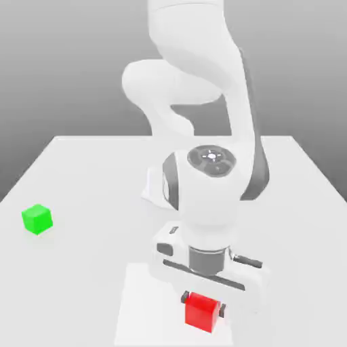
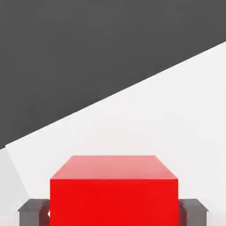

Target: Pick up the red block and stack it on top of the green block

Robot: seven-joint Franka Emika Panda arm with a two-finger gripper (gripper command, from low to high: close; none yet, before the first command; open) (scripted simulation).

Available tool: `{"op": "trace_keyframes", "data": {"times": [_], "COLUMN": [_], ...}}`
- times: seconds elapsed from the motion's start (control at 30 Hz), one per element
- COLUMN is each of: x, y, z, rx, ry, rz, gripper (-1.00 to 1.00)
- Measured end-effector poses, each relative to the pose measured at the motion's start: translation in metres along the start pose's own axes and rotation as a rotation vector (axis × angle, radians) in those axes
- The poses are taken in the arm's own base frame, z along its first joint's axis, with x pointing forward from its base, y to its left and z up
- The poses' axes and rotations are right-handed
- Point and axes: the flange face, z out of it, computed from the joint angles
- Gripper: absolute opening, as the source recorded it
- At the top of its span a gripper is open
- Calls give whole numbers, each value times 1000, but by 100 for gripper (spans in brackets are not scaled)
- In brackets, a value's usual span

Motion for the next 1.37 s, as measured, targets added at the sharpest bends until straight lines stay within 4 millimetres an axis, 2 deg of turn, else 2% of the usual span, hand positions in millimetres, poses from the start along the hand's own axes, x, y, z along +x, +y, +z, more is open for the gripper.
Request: {"op": "trace_keyframes", "data": {"times": [0.1, 0.27, 0.3, 0.37, 0.43, 0.53, 0.63, 0.73, 0.87, 1.0, 1.07, 1.27, 1.3, 1.37], "x": [0, 0, 12, 55, 105, 174, 221, 255, 276, 279, 279, 279, 278, 278], "y": [0, 0, 5, 24, 53, 110, 170, 235, 317, 395, 408, 412, 413, 413], "z": [0, -52, -59, -67, -72, -80, -87, -93, -98, -99, -90, -46, -38, -38], "rx": [0, 0, -1, -6, -11, -19, -25, -27, -22, -6, 1, 3, 1, 1], "ry": [0, 1, 5, 21, 34, 47, 52, 49, 34, 8, 2, 0, 0, 0], "rz": [0, 1, 20, 90, 185, 336, 463, 589, 732, 870, 895, 900, 903, 903], "gripper": [-100, -100, -100, -100, -100, -100, -100, -100, -100, -100, -100, -100, 100, 100]}}
